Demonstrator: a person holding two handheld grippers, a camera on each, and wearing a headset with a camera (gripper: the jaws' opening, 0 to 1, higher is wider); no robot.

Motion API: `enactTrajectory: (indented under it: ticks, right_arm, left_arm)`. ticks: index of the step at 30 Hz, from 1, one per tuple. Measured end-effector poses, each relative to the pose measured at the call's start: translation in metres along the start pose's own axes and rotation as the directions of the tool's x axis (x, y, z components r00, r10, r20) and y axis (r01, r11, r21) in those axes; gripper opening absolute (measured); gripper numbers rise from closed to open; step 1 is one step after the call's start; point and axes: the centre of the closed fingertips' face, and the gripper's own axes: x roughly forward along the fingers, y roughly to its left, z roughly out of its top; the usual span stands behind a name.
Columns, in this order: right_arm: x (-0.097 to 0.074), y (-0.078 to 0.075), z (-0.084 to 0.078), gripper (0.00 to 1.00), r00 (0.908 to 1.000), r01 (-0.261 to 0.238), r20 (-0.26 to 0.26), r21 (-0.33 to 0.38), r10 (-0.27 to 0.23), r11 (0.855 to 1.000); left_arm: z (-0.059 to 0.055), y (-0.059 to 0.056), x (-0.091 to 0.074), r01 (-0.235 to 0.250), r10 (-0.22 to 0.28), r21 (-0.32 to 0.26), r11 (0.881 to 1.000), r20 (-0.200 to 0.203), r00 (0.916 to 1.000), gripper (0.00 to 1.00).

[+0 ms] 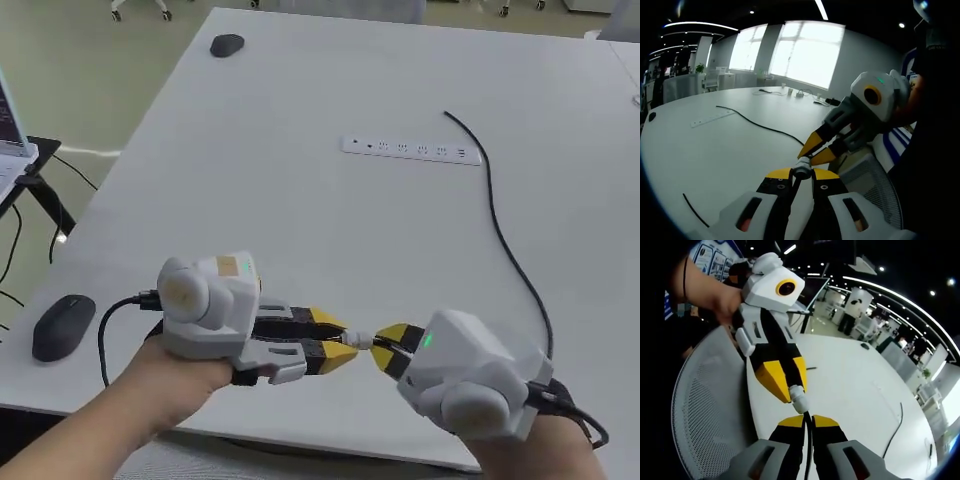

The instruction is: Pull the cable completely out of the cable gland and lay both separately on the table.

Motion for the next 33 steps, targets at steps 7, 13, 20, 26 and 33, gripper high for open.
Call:
enactTrajectory:
  ticks: [7,13,20,26,33]
  right_arm:
    - [-0.001,0.000,-0.003,0.00,0.9999,0.010,0.004,0.028,-0.010,1.000]
    - [-0.001,-0.004,-0.011,0.00,0.9997,0.024,-0.007,0.069,-0.024,0.997]
    - [0.001,-0.013,-0.026,0.00,0.9982,0.051,-0.038,0.124,-0.047,0.991]
    - [0.002,-0.023,-0.040,0.00,0.9936,0.100,-0.071,0.208,-0.087,0.973]
    - [0.005,-0.028,-0.052,0.00,0.9902,0.125,-0.094,0.266,-0.104,0.956]
  left_arm:
    - [-0.001,-0.001,0.001,-0.004,0.004,0.019,1.000,-0.007,1.0000,0.15]
    - [-0.001,0.000,-0.001,-0.011,0.011,0.017,1.000,-0.005,0.9999,0.15]
    - [0.001,0.003,-0.003,-0.016,0.016,0.013,1.000,0.002,0.9999,0.15]
    - [0.002,0.005,-0.007,-0.021,0.021,0.009,1.000,0.013,0.9997,0.15]
    - [0.004,0.007,-0.010,-0.025,0.025,0.011,1.000,0.019,0.9995,0.15]
